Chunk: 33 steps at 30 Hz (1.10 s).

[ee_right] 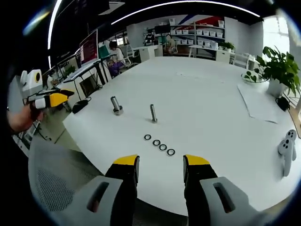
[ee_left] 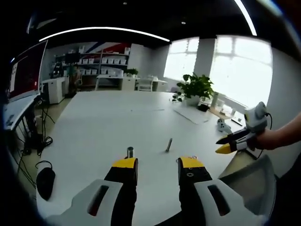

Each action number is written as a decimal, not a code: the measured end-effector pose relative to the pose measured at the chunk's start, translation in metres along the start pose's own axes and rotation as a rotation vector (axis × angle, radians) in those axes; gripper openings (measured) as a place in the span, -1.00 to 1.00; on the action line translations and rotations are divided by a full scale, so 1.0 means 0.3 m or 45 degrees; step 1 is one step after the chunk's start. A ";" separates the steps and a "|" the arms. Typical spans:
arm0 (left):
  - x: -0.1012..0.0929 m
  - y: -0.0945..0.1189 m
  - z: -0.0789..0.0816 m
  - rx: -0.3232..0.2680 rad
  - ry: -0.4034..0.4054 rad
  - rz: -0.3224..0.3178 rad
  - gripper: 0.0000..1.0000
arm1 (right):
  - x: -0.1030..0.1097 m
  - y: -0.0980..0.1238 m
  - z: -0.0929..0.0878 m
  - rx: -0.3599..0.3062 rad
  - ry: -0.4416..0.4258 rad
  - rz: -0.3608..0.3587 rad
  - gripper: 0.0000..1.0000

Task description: Place the washer onto the threaded stud by aligning its center hole with the stud, sliding it down to the base, and recovering from edge contact or off-axis alignment until the washer reaches the visible bottom stop.

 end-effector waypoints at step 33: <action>-0.015 -0.014 -0.066 0.204 -0.010 -0.125 -0.26 | -0.049 -0.005 -0.047 0.056 0.017 -0.025 -0.21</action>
Point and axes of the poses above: the point that each gripper's makers call its tool centre point, and the gripper's own axes: y roughly backward along the fingers, x roughly to its left, z roughly out of its top, the point moved 10 cm from there along y, roughly backward along the fingers, and after that the axes turned 13 degrees about -x, right-handed, at the moved point
